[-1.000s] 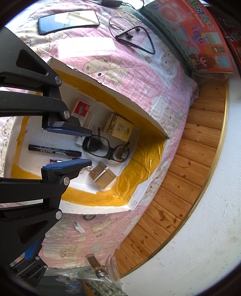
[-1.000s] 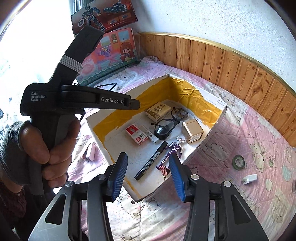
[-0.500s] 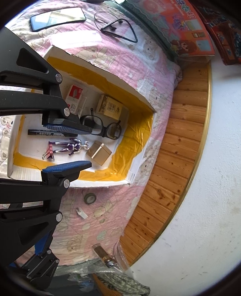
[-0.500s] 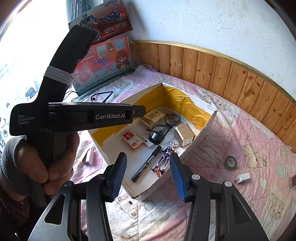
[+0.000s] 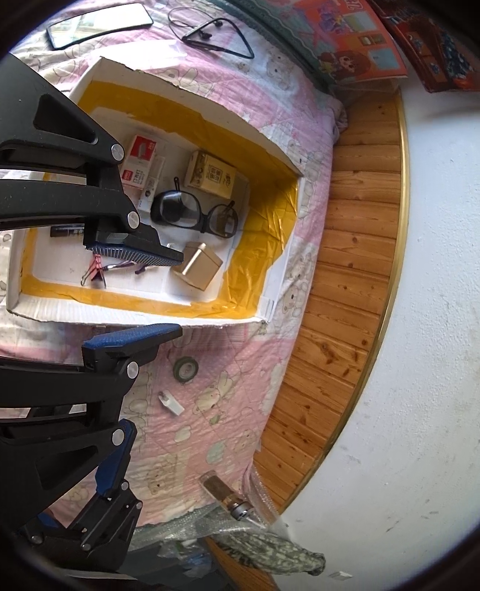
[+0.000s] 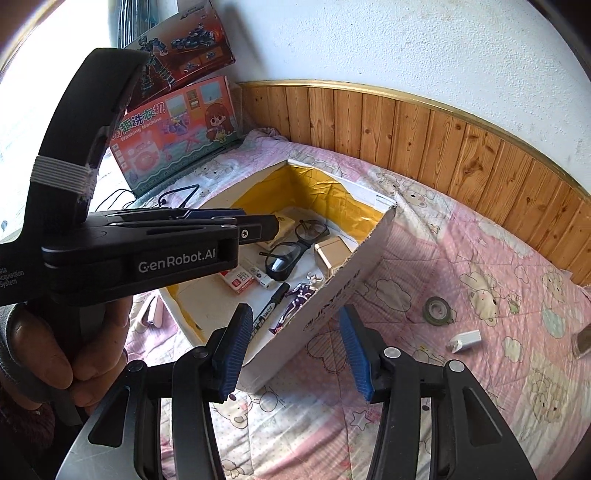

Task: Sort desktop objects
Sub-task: 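Withdraw both tools from the box toward the tape roll and charger, then grasp the green tape roll with the left tool while the right tool grasps the white charger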

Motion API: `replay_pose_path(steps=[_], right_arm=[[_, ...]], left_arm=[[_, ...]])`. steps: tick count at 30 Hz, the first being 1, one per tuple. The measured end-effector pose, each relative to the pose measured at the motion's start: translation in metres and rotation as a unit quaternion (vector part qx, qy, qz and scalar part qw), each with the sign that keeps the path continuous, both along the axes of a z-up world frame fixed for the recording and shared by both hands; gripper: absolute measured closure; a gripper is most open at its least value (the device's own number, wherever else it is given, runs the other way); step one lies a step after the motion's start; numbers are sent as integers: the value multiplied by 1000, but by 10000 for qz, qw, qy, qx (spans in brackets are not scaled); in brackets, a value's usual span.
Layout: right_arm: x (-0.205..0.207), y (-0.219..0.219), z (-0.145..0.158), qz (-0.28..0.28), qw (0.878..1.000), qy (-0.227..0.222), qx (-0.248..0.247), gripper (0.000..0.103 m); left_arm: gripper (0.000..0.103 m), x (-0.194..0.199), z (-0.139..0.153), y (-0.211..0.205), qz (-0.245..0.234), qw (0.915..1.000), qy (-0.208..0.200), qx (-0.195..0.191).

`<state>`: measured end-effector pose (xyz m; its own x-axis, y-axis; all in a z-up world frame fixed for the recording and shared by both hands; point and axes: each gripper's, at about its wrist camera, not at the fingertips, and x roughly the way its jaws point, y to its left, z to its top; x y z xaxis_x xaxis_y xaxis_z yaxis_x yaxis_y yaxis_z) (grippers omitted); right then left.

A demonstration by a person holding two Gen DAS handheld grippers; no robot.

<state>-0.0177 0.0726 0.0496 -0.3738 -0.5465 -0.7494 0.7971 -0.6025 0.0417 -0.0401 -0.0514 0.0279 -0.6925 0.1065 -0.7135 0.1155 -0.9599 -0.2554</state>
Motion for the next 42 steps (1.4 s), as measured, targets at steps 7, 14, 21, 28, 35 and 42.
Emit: replay_pose_path(steps=[7,14,21,28,35,42], right_arm=[[-21,22,-6,-212,9998,-68,10,50],[-68,63,-3,-787,9967,-145,-131,50],[-128,107,-20,-1581,9870,-273,-59,45],[-174,125,-71,-1889,9795,-557,412,39],[-199,108,-131,-1571,9813,-583,950,35],[-214,111,-153,-1424,9855,-407,833,32]], left_arm=[[66,-12,-7,26,-332,9994,-41,35],[62,-25,-18,53,-748,9967,-161,275],[60,-42,-36,82,-1139,9915,-405,483],[58,-64,-56,100,-1240,9890,-618,518],[56,-90,-80,116,-1166,9879,-970,334],[54,-133,-112,123,-923,9857,-1286,573]])
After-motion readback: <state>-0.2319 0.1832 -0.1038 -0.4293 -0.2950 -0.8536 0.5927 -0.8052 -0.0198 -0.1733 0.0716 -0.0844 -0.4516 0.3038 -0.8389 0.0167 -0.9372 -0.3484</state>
